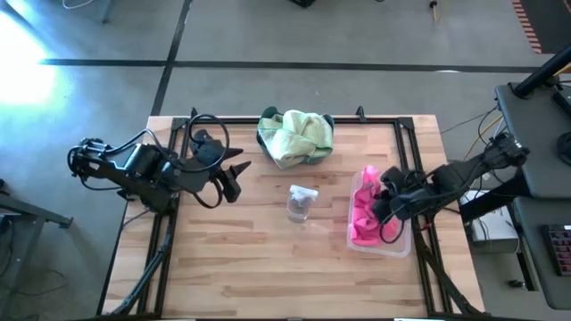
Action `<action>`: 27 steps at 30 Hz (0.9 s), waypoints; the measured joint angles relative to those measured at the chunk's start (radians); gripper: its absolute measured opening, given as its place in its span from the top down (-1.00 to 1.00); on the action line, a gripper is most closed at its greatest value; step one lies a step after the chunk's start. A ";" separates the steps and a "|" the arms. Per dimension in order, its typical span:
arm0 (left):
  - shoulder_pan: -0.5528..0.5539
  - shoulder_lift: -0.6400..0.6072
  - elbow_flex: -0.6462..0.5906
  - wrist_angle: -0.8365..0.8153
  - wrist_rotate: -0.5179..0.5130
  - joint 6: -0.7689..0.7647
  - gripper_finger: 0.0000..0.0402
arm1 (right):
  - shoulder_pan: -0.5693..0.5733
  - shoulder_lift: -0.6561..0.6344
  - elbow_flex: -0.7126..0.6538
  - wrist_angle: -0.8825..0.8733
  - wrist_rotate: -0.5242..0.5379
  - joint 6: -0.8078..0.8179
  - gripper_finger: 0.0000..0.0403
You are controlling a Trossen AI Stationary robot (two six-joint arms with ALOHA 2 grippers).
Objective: Sort microfiber towel by color & place in baskets
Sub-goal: Put the pink microfiber towel into the transparent bin
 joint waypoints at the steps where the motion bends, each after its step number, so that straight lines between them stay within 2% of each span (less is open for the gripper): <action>1: 0.000 -0.002 0.000 0.000 0.000 0.000 0.18 | 0.010 0.000 -0.017 0.019 -0.014 0.004 0.95; 8: 0.000 -0.015 0.000 -0.002 0.000 0.000 0.18 | 0.072 0.001 -0.104 0.124 -0.034 0.053 0.95; 15: 0.000 -0.026 0.000 -0.002 0.000 0.000 0.18 | 0.096 0.001 -0.119 0.126 -0.059 0.121 0.92; 20: 0.000 -0.029 0.000 -0.002 0.000 0.000 0.18 | 0.095 0.001 -0.119 0.126 -0.063 0.115 0.77; 27: 0.000 -0.032 0.000 -0.003 0.000 0.004 0.18 | 0.095 0.001 -0.119 0.128 -0.063 0.111 0.41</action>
